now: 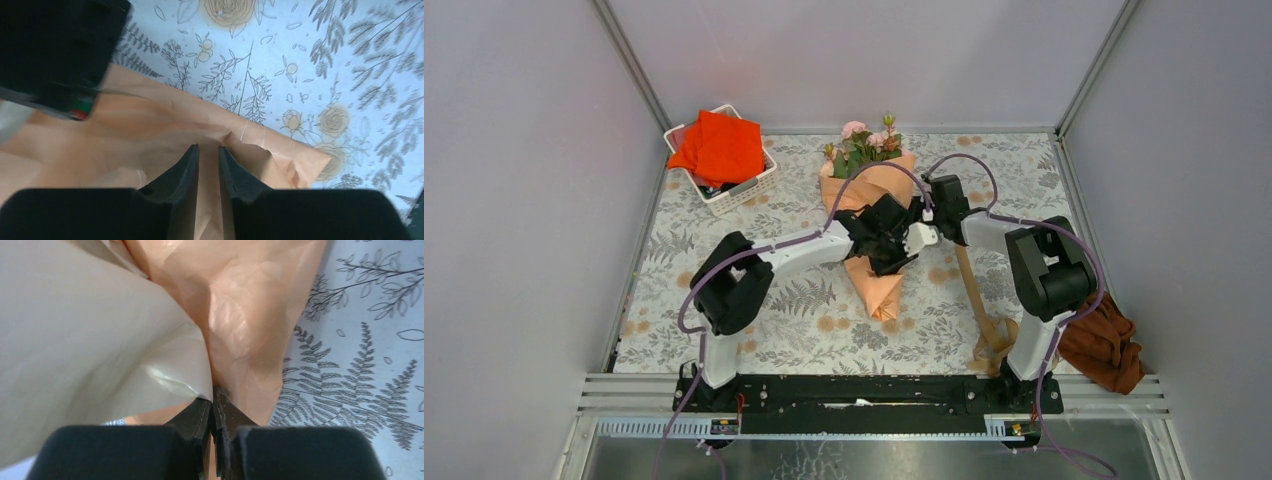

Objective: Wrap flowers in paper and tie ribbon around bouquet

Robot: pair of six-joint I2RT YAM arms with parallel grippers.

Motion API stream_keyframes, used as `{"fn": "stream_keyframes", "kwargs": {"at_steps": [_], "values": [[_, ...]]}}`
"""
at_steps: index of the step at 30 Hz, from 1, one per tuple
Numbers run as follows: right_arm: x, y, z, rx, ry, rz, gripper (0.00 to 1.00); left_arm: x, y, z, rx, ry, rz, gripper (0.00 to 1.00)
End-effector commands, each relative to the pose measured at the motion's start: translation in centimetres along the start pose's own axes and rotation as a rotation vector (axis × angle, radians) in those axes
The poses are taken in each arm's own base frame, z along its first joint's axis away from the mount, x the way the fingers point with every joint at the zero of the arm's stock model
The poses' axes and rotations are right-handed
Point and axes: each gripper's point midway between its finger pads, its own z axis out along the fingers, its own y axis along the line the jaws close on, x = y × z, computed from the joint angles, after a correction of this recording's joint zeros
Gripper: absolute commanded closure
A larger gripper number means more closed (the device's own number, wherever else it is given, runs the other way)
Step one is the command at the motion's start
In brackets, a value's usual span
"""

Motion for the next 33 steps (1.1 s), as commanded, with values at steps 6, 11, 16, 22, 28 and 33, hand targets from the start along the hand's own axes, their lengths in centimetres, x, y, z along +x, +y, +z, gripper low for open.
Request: {"fn": "stream_keyframes", "kwargs": {"at_steps": [6, 11, 16, 22, 28, 33], "values": [[-2.7, -1.1, -1.2, 0.024, -0.099, 0.031, 0.83, 5.2, -2.3, 3.6, 0.0, 0.098, 0.179, 0.69], [-4.0, -2.3, -1.5, 0.052, -0.113, 0.033, 0.81, 6.6, -3.7, 3.9, 0.049, 0.115, 0.174, 0.62], [-6.0, -2.6, -2.8, 0.069, -0.134, -0.012, 0.78, 8.2, -4.1, 4.2, 0.059, 0.143, 0.17, 0.59], [-6.6, -0.9, -5.5, 0.066, -0.124, -0.128, 0.64, 8.9, -4.5, 4.5, 0.071, 0.147, 0.154, 0.57], [-6.3, 4.5, -7.8, -0.046, -0.242, -0.303, 0.63, 9.2, -4.8, 4.8, 0.09, 0.146, 0.147, 0.57], [-5.3, 7.0, -6.0, -0.18, -0.22, -0.283, 0.67, 9.1, -4.7, 4.8, 0.083, 0.148, 0.148, 0.57]]}}
